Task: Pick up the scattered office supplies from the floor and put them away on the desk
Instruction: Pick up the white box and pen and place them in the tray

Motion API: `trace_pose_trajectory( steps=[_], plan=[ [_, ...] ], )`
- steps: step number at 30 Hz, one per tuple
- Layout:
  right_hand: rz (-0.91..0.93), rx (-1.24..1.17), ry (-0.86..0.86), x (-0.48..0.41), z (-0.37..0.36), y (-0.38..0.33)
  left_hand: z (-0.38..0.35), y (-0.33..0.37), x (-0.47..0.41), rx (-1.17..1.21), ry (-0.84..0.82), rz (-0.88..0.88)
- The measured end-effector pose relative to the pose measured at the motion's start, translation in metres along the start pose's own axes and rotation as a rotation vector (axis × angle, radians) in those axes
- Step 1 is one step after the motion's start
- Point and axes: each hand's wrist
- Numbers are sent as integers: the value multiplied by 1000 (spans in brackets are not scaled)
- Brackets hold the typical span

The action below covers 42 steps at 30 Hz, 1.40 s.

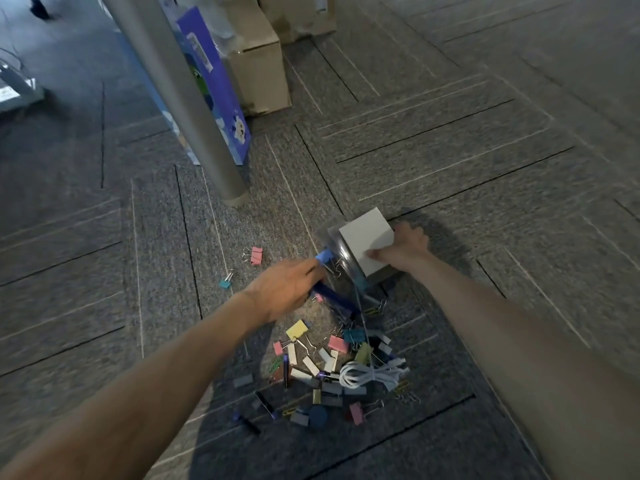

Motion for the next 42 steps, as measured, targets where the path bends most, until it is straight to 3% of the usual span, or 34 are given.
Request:
trace_pose_trajectory(
  steps=[10, 19, 23, 26, 31, 39, 42],
  plan=[
    [239, 72, -55, 8, -16, -42, 4, -8, 1, 0, 85, 149],
    [116, -489, 55, 6, 4, 4, -3, -14, -14, 64, 81, 242],
    [122, -547, 94, 10, 11, 33, -4, -19, -25, 14, 4, 313],
    [125, -593, 12, 16, 14, 47, 0, -21, -29, -15, -66, 378],
    [69, -549, -17, 26, 7, 55, 4, -11, -29, 52, -39, 506],
    [62, -586, -51, 50, -8, 30, 14, 8, -20, 583, 186, 772],
    [71, -598, -29, 55, -9, 18, 26, 14, -17, 943, 303, 879]
  ],
)
Point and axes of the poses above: each hand's wrist, its own x-axis away from the middle knuckle, its own z-axis out of the back of the hand, y = z × x, and after that the axes turned 15 degrees about x, right-handed
